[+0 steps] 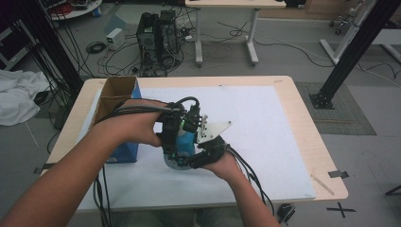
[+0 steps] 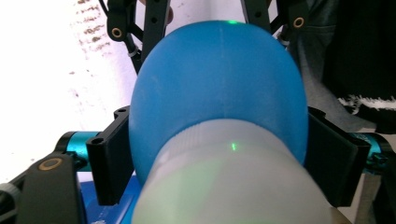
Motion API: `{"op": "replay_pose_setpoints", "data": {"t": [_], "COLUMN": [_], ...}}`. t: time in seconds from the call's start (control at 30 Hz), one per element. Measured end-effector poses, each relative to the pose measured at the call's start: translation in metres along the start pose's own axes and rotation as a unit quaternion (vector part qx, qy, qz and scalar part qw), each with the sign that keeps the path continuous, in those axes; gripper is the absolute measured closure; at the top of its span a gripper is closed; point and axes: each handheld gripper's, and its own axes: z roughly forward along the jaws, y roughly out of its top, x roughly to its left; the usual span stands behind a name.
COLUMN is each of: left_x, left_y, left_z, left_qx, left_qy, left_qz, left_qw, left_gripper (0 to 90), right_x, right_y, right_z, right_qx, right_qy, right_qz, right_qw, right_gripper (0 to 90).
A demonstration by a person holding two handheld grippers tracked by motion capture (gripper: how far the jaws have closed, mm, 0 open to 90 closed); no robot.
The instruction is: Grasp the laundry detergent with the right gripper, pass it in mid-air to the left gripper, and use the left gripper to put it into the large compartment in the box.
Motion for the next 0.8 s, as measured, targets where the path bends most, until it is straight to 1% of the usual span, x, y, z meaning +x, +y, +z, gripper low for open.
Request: {"op": "replay_pose_setpoints", "data": {"t": [0.03,0.07,0.13,0.17,0.2,0.23,0.27,0.33,0.37,0.4,0.43,0.47,0.5,0.53,0.57,0.63,0.67,0.7,0.73,0.77,0.8], "left_x": [0.0002,-0.0003,-0.0004,-0.0007,-0.001,-0.0014,-0.0015,-0.0015,-0.0014,-0.0014,-0.0014,-0.0013,-0.0012,-0.001,-0.0009,-0.0008,-0.0005,-0.0003,-0.0002,0.0002,-0.0002], "left_y": [0.0002,0.0004,0.001,0.0013,0.0015,0.0018,0.002,0.0022,0.0023,0.0023,0.0022,0.0022,0.0021,0.0021,0.002,0.0021,0.0022,0.0022,0.0021,0.0024,0.0023], "left_z": [-0.0001,-0.0002,-0.0002,-0.0002,-0.0001,0.0001,0.0,-0.0002,-0.0002,-0.0003,-0.0002,-0.0004,-0.0003,-0.0002,-0.0004,-0.0011,-0.0016,-0.0018,-0.0013,-0.001,-0.0007], "left_qx": [0.0,0.002,0.001,0.003,0.003,0.002,0.003,0.002,0.003,0.005,0.006,0.008,0.009,0.008,0.007,0.006,0.007,0.006,0.006,0.009,0.008], "left_qy": [-0.003,-0.003,-0.003,-0.002,-0.001,-0.002,-0.003,-0.003,-0.004,-0.006,-0.006,-0.005,-0.006,-0.006,-0.007,-0.007,-0.007,-0.008,-0.011,-0.01,-0.008], "left_qz": [-0.001,-0.003,0.001,0.002,0.003,0.003,0.003,0.001,0.0,-0.001,-0.001,-0.002,-0.004,-0.005,-0.006,-0.006,-0.006,-0.007,-0.011,-0.01,-0.014], "left_qw": [1.0,1.0,1.0,1.0,1.0,1.0,1.0,1.0,1.0,1.0,1.0,1.0,0.9999,0.9999,0.9999,0.9999,0.9999,0.9999,0.9999,0.9999,0.9998], "left_gripper": [21.4,22.9,23.2,23.4,24.4,24.5,24.6,24.6,24.7,26.5,28.7,28.8,28.8,28.8,29.5,30.8,32.1,32.2,32.2,32.3,33.7], "right_x": [0.0008,0.0028,0.0057,0.0012,0.0005,0.001,0.0008,0.0008,0.0008,0.001,0.0001,-0.0002,0.0018,0.0023,0.0022,0.0021,0.002,0.0018,0.0014,0.0008,0.0033], "right_y": [0.0,0.0,-0.0004,-0.0002,-0.0001,0.0,0.0001,0.0005,0.0005,0.0004,0.0003,-0.0002,0.0004,0.0005,0.0005,0.0006,0.0005,0.0005,0.0004,0.0006,0.0003], "right_z": [-0.0004,-0.0014,-0.002,-0.0004,-0.0005,-0.0008,-0.0012,-0.0011,-0.0008,-0.0008,-0.0011,-0.0016,-0.0021,-0.0024,-0.0019,-0.0019,-0.001,-0.0008,-0.0006,-0.0011,-0.0012], "right_qx": [0.003,0.01,0.017,0.0,-0.002,-0.001,0.001,-0.003,-0.004,-0.003,0.0,0.005,0.001,0.002,-0.003,-0.003,-0.004,-0.005,-0.006,-0.002,0.001], "right_qy": [0.002,0.008,0.012,0.003,0.001,0.002,-0.001,0.004,0.002,0.0,-0.002,0.003,0.011,0.013,0.012,0.011,0.004,0.001,0.001,0.003,0.006], "right_qz": [0.005,0.017,0.032,0.002,-0.003,0.001,-0.001,-0.003,-0.003,-0.003,-0.009,-0.015,0.0,0.004,0.002,0.001,-0.001,-0.003,-0.006,-0.008,0.005], "right_qw": [1.0,0.9998,0.9993,1.0,1.0,1.0,1.0,1.0,1.0,1.0,1.0,0.9999,0.9999,0.9999,0.9999,0.9999,1.0,1.0,1.0,1.0,1.0], "right_gripper": [45.8,45.8,45.7,45.7,45.7,45.7,45.7,45.8,45.7,45.7,45.7,45.7,45.7,45.7,45.8,45.7,45.7,45.7,45.7,45.8,45.7]}}
